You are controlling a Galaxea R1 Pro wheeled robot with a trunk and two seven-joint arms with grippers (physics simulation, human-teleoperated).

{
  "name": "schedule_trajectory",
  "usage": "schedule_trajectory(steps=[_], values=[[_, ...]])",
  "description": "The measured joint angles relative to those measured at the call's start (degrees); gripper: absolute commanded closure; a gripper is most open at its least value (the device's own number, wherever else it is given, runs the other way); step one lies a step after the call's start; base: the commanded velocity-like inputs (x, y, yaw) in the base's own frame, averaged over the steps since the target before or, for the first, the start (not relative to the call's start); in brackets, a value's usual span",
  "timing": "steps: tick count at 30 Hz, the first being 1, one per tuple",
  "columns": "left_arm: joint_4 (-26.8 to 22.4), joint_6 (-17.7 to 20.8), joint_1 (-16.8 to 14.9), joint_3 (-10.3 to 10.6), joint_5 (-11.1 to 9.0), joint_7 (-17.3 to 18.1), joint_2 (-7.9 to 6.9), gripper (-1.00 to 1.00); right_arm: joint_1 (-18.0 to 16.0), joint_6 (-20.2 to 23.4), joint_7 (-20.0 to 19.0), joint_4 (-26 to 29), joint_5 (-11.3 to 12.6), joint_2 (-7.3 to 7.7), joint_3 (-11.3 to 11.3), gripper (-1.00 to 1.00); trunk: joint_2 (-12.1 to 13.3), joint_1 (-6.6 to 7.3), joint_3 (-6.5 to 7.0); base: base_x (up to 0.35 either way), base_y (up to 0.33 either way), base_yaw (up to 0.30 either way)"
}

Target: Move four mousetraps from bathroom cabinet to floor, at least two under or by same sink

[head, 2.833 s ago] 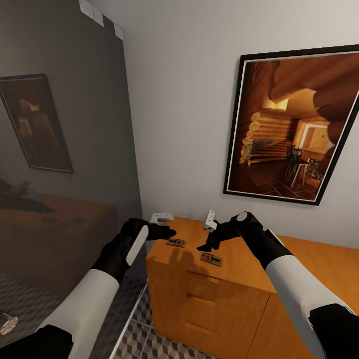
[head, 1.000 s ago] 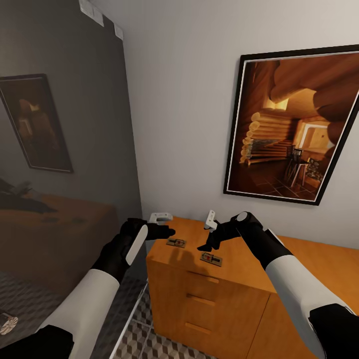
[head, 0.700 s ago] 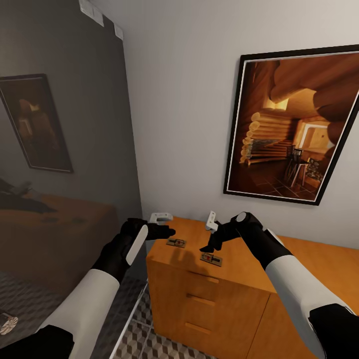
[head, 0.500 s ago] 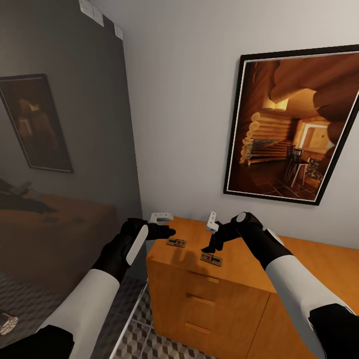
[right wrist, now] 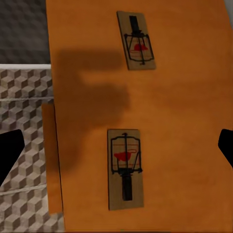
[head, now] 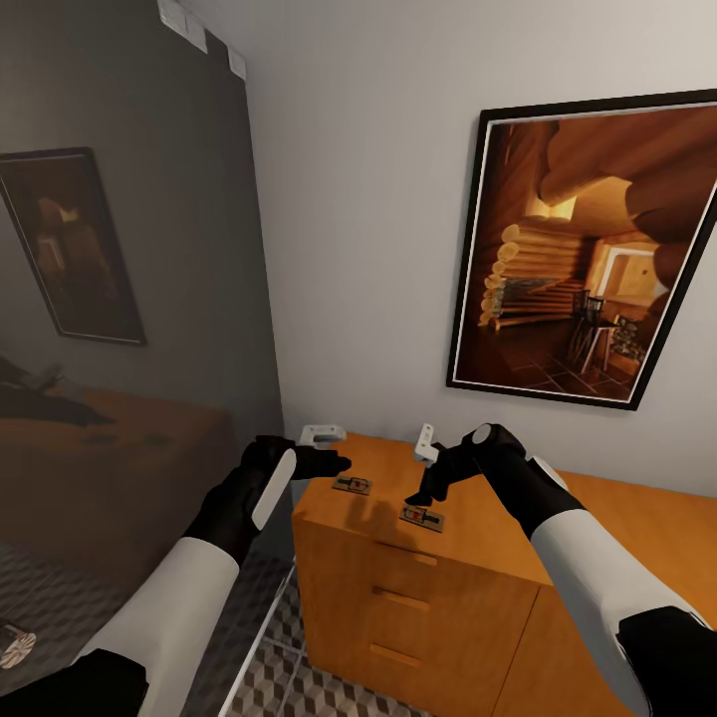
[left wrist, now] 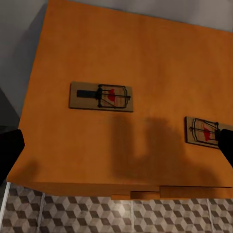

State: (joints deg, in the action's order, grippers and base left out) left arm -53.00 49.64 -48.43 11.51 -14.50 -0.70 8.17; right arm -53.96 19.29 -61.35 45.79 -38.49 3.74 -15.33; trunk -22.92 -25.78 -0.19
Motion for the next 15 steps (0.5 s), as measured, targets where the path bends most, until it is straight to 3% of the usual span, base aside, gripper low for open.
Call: schedule_trajectory(steps=[15], values=[[0.0,0.01,0.0,0.0,0.0,0.0,0.0,-1.0,0.0,6.22,-0.33,0.05,-2.51,-0.05,-0.05,-1.0,0.0,0.0,0.0,0.0,0.0,0.0]])
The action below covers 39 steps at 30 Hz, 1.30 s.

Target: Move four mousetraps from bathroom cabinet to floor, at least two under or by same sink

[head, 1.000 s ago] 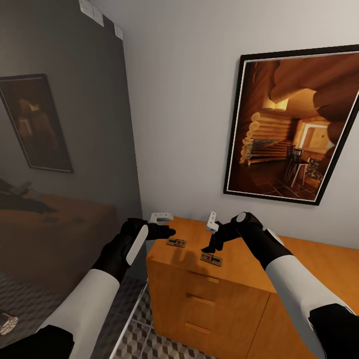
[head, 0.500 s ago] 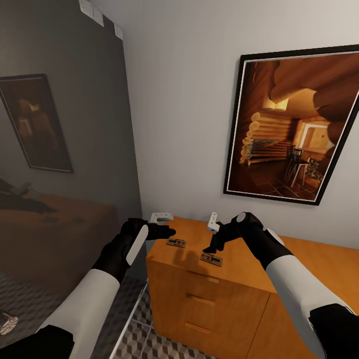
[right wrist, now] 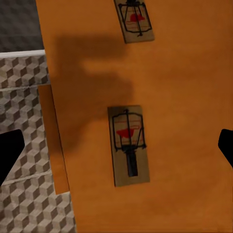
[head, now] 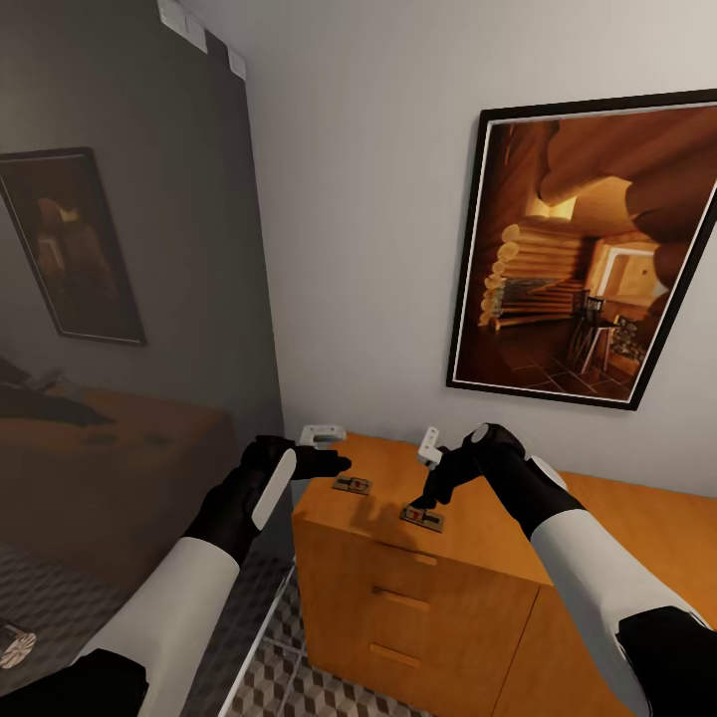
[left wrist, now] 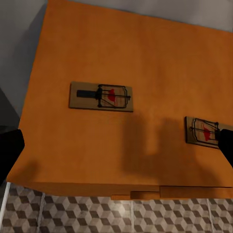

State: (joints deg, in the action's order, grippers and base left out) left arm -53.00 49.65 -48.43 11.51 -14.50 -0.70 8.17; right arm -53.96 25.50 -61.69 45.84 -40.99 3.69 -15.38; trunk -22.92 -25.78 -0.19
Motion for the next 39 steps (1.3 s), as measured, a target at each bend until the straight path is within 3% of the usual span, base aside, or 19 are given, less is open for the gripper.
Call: schedule_trajectory(steps=[30,39], values=[[0.0,0.01,0.0,0.0,0.0,0.0,0.0,-1.0,0.0,0.25,-0.09,-0.12,-0.25,0.09,-0.18,-1.0,0.0,0.0,0.0,0.0,0.0,0.0],[0.0,0.01,0.0,0.0,-0.02,0.0,0.0,-1.0,0.0,0.25,0.06,-0.13,-0.31,0.09,-0.19,-1.0,0.0,0.0,0.0,0.0,0.0,0.115]])
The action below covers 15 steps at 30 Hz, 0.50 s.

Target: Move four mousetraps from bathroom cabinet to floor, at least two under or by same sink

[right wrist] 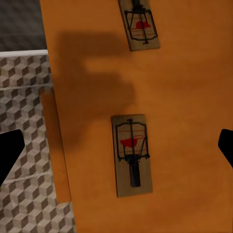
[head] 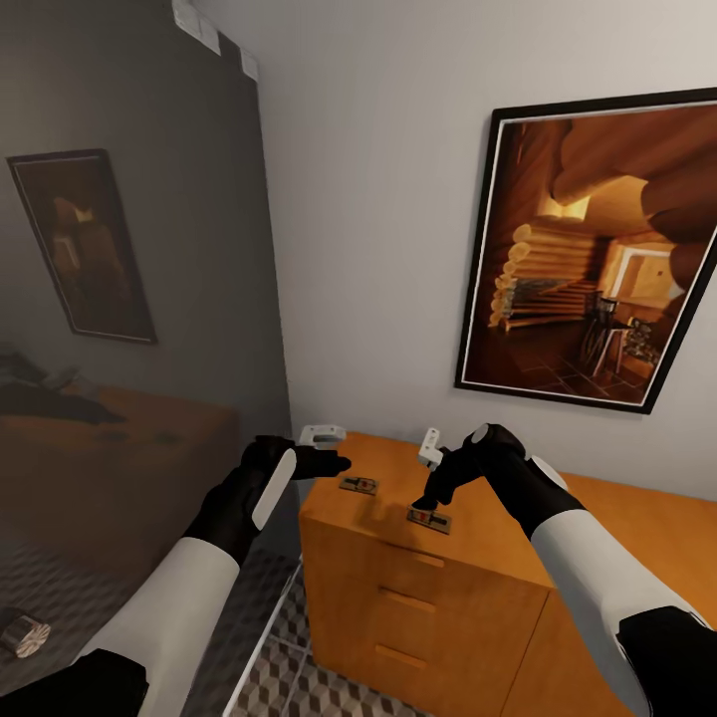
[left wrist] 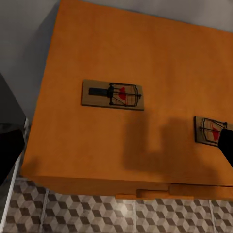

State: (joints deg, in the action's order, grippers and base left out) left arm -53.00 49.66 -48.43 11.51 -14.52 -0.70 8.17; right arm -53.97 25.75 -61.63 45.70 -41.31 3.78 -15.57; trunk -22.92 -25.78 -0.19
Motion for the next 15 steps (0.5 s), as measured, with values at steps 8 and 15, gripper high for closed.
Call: schedule_trajectory(steps=[8,15], values=[[0.0,-0.05,0.0,0.0,-0.01,0.0,0.06,-1.0,0.0,0.0,0.02,0.0,-0.07,0.0,-0.04,-1.0,0.0,0.0,0.0,0.0,0.0,0.042],[0.0,-0.06,0.0,0.0,-0.04,0.0,0.08,-1.0,0.0,0.0,0.06,0.0,-0.09,0.0,-0.06,-1.0,0.0,0.0,0.0,0.0,0.0,0.006]])
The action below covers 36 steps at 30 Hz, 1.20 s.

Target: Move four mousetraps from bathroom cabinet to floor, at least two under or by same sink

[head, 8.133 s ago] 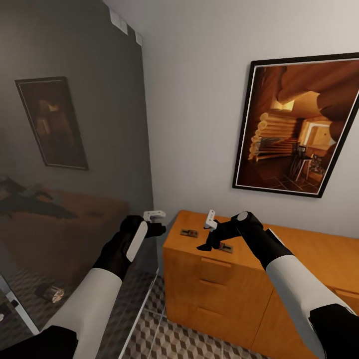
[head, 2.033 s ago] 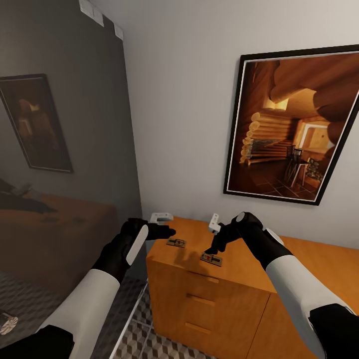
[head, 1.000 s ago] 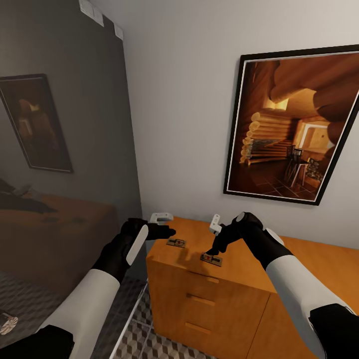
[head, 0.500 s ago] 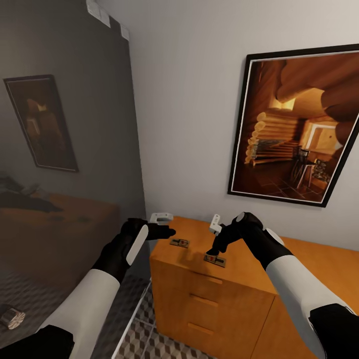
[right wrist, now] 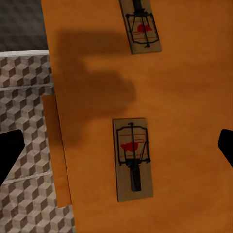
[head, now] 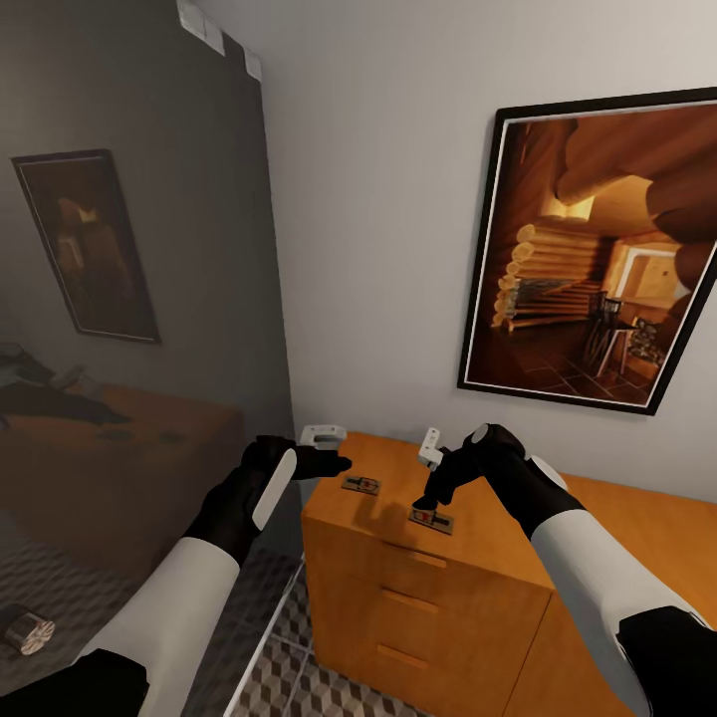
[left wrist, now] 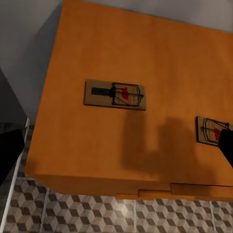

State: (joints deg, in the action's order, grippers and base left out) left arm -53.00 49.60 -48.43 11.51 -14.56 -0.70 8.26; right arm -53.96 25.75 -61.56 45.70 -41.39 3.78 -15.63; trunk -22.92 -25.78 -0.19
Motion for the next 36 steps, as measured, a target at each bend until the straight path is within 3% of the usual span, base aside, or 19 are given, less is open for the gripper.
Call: schedule_trajectory(steps=[36], values=[[0.09,-0.03,0.0,0.09,0.01,0.0,0.35,-1.0,0.0,0.0,0.04,-0.01,-0.18,0.0,-0.01,-1.0,0.0,0.0,0.0,0.0,0.0,0.058]])
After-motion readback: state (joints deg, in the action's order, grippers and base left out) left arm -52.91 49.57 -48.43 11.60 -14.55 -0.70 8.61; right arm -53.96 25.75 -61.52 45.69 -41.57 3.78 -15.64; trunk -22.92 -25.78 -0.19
